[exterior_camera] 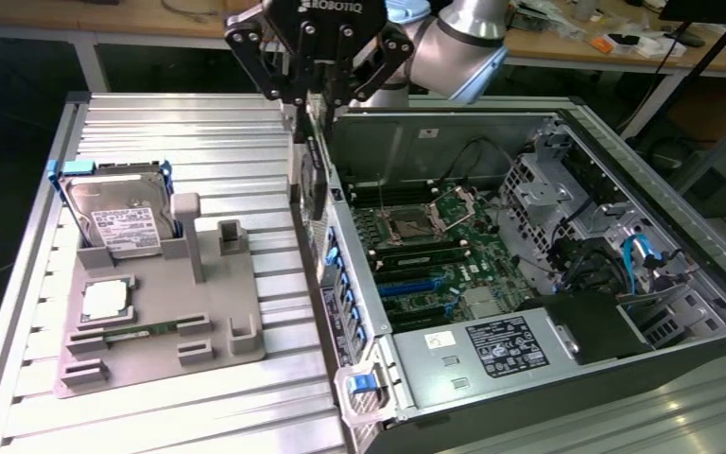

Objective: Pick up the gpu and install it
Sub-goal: 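Pick up the gpu and move the gpu toward the slot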

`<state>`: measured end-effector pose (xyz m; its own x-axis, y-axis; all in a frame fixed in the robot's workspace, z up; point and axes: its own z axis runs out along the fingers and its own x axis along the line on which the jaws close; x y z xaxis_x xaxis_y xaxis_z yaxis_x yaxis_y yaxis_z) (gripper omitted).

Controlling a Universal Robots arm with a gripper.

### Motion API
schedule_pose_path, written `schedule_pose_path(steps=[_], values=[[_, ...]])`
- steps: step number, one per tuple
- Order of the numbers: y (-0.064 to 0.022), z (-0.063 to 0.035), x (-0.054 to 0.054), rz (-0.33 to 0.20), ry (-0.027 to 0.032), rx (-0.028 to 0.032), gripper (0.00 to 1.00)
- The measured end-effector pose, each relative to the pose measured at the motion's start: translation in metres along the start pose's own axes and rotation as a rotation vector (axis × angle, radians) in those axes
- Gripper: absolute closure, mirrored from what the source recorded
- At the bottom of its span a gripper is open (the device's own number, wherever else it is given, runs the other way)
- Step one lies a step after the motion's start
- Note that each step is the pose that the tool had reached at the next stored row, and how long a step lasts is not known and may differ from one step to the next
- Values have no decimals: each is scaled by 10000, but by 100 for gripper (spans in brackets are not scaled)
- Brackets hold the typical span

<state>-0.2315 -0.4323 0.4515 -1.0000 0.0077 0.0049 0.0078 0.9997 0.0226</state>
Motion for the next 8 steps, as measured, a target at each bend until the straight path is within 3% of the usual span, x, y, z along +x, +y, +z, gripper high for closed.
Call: schedule_pose_path(steps=[8], values=[[1,52,-367,-2,-23,0,73]])
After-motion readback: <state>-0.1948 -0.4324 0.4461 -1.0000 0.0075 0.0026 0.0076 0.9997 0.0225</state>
